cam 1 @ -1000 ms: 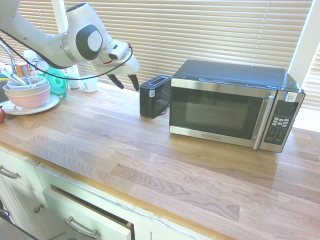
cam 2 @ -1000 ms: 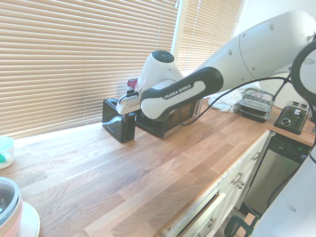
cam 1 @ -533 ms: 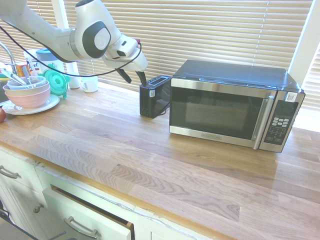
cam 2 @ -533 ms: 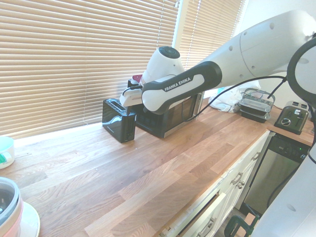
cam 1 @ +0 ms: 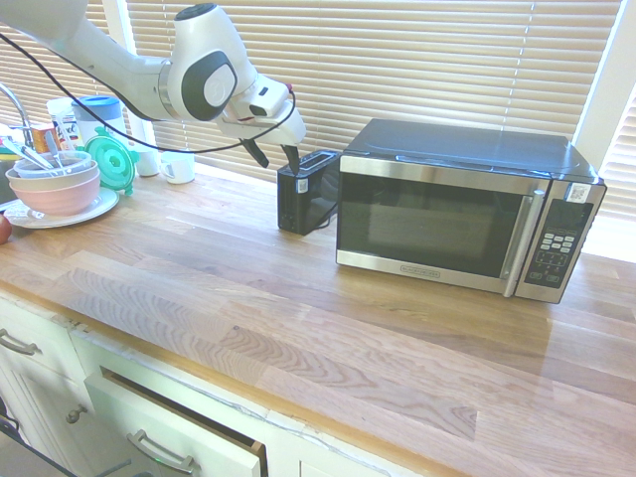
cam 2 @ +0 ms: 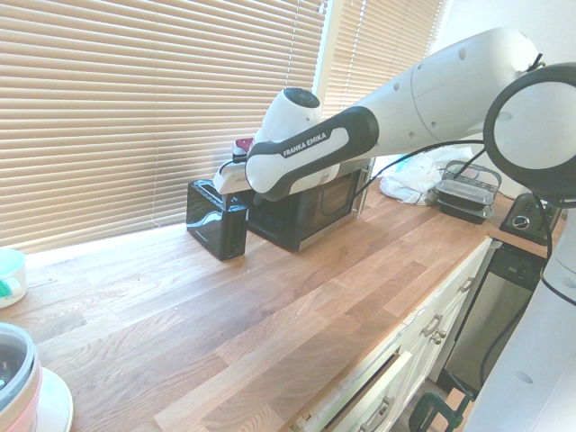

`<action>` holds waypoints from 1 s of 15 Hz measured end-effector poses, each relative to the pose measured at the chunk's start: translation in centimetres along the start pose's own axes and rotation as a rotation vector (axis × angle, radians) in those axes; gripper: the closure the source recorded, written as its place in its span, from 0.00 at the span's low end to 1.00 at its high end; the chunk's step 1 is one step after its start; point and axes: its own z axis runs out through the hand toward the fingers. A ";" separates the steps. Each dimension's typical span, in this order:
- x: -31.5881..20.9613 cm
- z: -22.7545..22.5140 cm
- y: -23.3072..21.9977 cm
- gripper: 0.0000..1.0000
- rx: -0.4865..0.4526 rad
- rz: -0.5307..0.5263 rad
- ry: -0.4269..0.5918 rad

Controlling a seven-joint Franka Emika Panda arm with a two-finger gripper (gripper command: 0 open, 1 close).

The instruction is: Press the toaster

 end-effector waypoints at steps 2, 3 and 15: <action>0.4 -0.3 -0.1 1.00 0.002 -0.002 0.002; 0.4 -0.3 -0.2 1.00 0.004 -0.007 0.002; 0.5 -0.5 -0.5 1.00 -0.003 -0.016 -0.005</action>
